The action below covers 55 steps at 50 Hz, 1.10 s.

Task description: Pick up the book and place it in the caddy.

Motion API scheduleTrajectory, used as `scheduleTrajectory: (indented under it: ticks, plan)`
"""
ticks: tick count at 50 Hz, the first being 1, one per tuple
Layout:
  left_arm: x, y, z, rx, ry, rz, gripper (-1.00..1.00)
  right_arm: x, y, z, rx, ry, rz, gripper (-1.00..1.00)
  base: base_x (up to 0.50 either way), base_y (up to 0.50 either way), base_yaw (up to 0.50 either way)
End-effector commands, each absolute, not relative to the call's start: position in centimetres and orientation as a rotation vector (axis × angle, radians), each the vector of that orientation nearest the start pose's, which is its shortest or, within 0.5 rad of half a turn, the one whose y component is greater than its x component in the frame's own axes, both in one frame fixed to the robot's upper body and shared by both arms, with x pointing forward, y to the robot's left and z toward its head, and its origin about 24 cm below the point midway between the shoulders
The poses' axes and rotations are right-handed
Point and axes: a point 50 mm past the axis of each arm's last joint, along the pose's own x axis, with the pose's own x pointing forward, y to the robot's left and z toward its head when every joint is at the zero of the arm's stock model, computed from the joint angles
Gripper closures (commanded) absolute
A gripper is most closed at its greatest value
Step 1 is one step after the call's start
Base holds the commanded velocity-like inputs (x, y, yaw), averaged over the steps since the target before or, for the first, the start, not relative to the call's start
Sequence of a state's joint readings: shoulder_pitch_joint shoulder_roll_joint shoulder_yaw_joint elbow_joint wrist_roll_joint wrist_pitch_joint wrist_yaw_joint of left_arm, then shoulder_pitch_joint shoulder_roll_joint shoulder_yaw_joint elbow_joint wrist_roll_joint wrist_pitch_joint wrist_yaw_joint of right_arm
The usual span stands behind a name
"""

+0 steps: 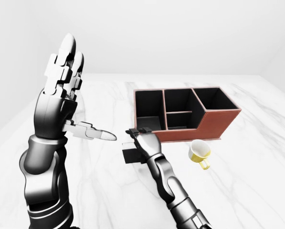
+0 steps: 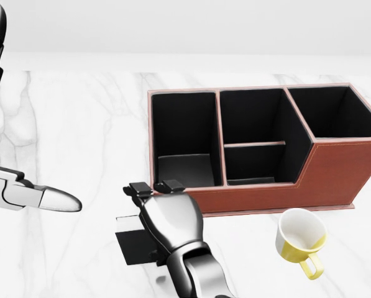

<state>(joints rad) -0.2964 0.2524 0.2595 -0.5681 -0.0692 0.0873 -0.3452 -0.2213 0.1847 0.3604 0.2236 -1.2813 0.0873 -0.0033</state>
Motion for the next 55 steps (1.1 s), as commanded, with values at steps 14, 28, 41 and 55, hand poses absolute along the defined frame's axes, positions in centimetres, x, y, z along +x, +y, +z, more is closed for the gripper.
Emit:
scheduleTrajectory:
  ticks: [14,28,41,55]
  plan:
    - [23.9,19.4,23.1,0.325,-0.712,-0.192,-1.00,27.9,-0.2,3.8,-1.239,-0.212,0.325,-0.47,0.00,0.00,0.00]
    - [24.1,19.6,22.6,0.313,-0.688,-0.192,-1.00,28.5,-0.4,2.2,-1.268,-0.180,0.320,-0.47,0.00,0.00,0.00]
    - [23.7,19.5,22.9,0.317,-0.705,-0.195,-1.00,27.8,-0.2,1.1,-1.276,-0.167,0.338,-0.47,0.00,0.00,0.00]
    - [23.5,19.6,23.0,0.316,-0.713,-0.194,-1.00,27.7,-0.1,0.4,-1.282,-0.151,0.347,-0.50,0.00,0.00,0.00]
